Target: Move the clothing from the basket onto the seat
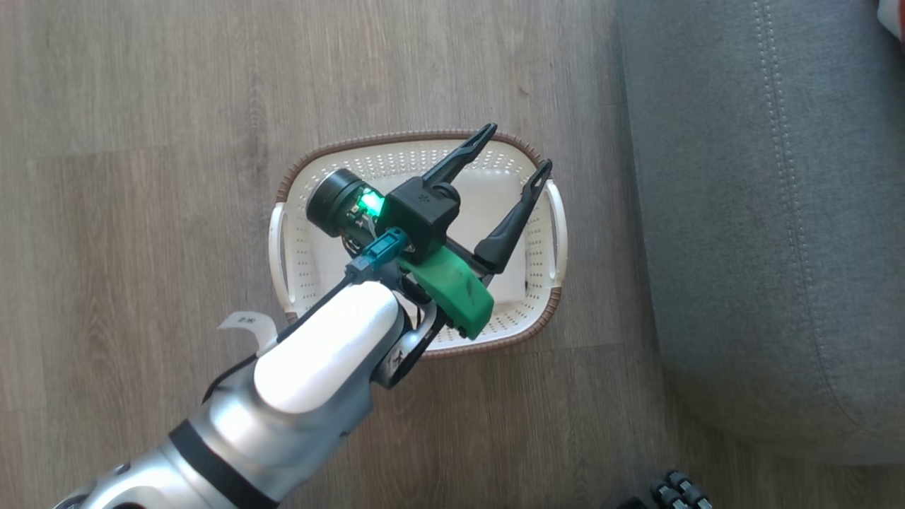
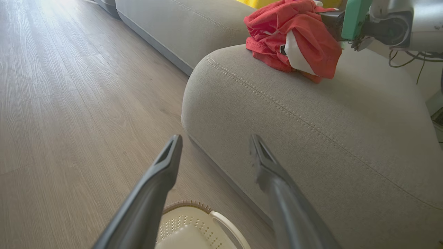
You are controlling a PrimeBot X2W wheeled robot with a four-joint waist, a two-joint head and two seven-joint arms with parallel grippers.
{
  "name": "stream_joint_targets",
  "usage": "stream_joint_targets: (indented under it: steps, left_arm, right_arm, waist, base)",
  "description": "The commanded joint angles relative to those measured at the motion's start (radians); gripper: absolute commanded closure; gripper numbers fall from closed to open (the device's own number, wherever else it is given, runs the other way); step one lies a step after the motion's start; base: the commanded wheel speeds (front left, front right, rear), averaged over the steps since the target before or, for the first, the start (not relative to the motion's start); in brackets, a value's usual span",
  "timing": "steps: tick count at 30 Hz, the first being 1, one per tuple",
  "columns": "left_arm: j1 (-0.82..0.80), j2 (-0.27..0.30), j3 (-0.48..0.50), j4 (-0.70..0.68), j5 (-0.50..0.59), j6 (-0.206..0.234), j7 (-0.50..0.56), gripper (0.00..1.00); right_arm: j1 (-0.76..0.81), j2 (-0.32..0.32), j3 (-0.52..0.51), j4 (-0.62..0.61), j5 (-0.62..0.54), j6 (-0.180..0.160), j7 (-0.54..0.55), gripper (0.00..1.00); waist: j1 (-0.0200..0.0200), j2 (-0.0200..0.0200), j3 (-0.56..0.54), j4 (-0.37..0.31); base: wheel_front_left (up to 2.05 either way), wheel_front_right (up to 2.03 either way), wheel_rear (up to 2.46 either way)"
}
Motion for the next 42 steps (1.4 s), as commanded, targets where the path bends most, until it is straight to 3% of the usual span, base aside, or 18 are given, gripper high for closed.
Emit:
stream_joint_targets:
  steps: [1,4,6,7,8,9,18,26,37,42]
  left_arm:
    - [-0.028,0.018,0.021,-0.028,0.005,0.005,-0.002,0.0]
    - [-0.029,0.02,0.022,-0.024,0.002,0.006,-0.004,0.0]
    - [-0.029,0.022,0.022,-0.021,0.0,0.007,-0.005,0.0]
    - [-0.028,0.023,0.023,-0.019,-0.002,0.007,-0.005,0.0]
    - [-0.027,0.025,0.023,-0.018,-0.004,0.007,-0.006,0.0]
    - [-0.026,0.026,0.024,-0.016,-0.005,0.007,-0.006,0.0]
    - [0.001,0.044,0.032,0.001,-0.025,0.014,-0.023,0.0]
    - [0.049,0.051,0.065,0.017,-0.066,0.028,-0.071,0.0]
    - [0.147,0.079,0.135,0.042,-0.121,0.071,-0.128,0.0]
    - [0.225,0.104,0.182,0.051,-0.156,0.1,-0.144,0.0]
  right_arm:
    - [0.023,0.003,-0.01,-0.034,-0.015,0.0,-0.007,1.0]
    - [0.035,0.022,-0.034,-0.051,-0.034,0.0,-0.007,0.98]
    - [0.042,0.033,-0.045,-0.056,-0.037,0.0,-0.007,0.61]
    - [0.045,0.038,-0.049,-0.058,-0.035,0.0,-0.007,0.3]
    - [0.049,0.042,-0.05,-0.061,-0.034,0.0,-0.007,0.07]
    - [0.054,0.05,-0.049,-0.069,-0.03,0.0,-0.007,0.0]
    - [0.142,0.091,0.002,-0.144,0.03,0.0,-0.007,0.0]
    - [0.217,0.093,0.112,-0.215,0.126,0.0,-0.007,0.0]
    - [0.291,0.107,0.25,-0.273,0.229,0.0,-0.007,0.0]
    - [0.346,0.136,0.256,-0.279,0.256,0.0,-0.007,0.0]
  waist:
    - [-0.0001,0.0,0.001,-0.006]
    - [-0.0001,0.0,-0.001,-0.015]
    - [-0.0001,0.0,-0.006,-0.021]
    - [-0.0001,0.0,-0.01,-0.024]
    - [-0.0001,0.0,-0.014,-0.027]
    - [-0.0001,0.0,-0.019,-0.031]
    - [-0.0001,0.0,-0.084,-0.064]
    - [-0.0001,0.0,-0.184,-0.073]
    - [-0.0001,0.0,-0.341,-0.036]
    - [-0.0001,0.0,-0.426,-0.004]
  base:
    - [0.0,0.0,0.0]
    - [0.0,0.0,0.0]
    - [0.0,0.0,0.0]
    - [0.0,0.0,0.0]
    - [0.0,0.0,0.0]
    - [0.0,0.0,0.0]
    - [0.0,0.0,0.0]
    - [0.0,0.0,0.0]
    - [0.0,0.0,0.0]
    - [0.0,0.0,0.0]
